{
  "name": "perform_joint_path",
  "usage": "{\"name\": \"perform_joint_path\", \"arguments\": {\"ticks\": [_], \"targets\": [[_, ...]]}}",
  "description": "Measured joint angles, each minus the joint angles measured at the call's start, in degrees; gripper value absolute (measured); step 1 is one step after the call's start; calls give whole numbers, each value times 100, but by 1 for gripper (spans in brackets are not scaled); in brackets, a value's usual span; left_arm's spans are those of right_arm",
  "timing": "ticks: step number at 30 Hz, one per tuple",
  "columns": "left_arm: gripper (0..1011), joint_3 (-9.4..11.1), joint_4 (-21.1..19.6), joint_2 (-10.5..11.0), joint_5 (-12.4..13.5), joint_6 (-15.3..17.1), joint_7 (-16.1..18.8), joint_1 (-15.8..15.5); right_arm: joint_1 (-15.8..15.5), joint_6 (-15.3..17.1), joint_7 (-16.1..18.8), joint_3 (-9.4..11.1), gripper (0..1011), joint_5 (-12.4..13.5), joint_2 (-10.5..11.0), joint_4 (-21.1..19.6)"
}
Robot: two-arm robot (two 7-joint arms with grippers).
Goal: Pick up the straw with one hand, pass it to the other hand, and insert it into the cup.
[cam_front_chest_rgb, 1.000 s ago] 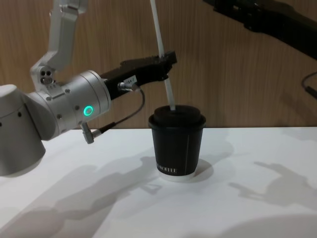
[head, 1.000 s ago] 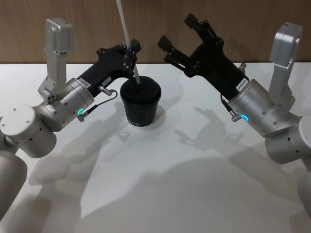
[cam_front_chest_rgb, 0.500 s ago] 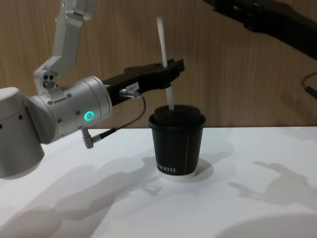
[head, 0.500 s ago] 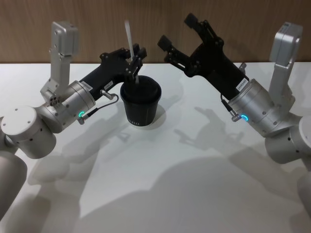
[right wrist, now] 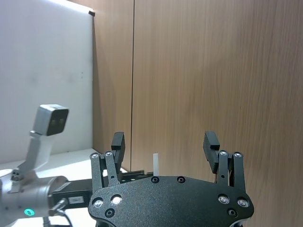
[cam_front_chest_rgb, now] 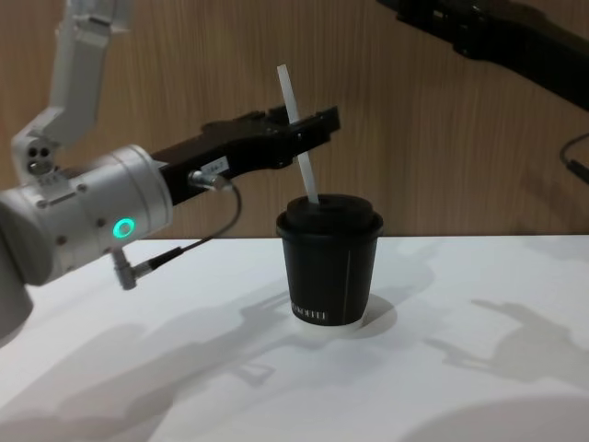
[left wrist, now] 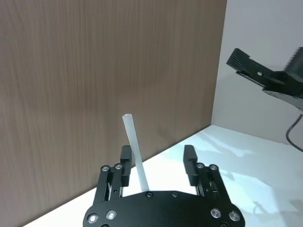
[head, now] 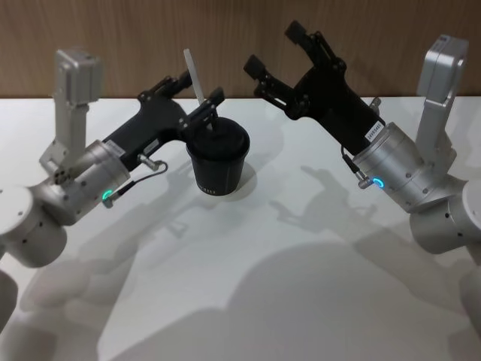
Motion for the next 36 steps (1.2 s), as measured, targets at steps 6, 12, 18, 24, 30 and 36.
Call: {"name": "perform_joint_path", "arguments": {"ticks": [6, 12, 18, 24, 30, 36], "targets": [[834, -123, -416, 175, 46, -28, 143, 380, 0, 0, 0, 0, 1001, 0, 0, 0], [999, -234, -731, 304, 73, -30, 280, 724, 0, 0, 0, 0, 1001, 0, 0, 0], [1003, -321, -969, 396, 79, -41, 355, 1021, -2, 0, -5, -5, 1001, 0, 4, -3], [1003, -367, -1091, 422, 79, -79, 374, 1207, -6, 2, -10, -11, 1001, 2, 9, -8], [1003, -400, -1175, 431, 79, -113, 382, 1343, -9, 2, -13, -15, 1001, 6, 12, -12], [1003, -420, -1224, 434, 77, -137, 386, 1425, -11, 3, -16, -20, 1001, 9, 14, -16]]}}
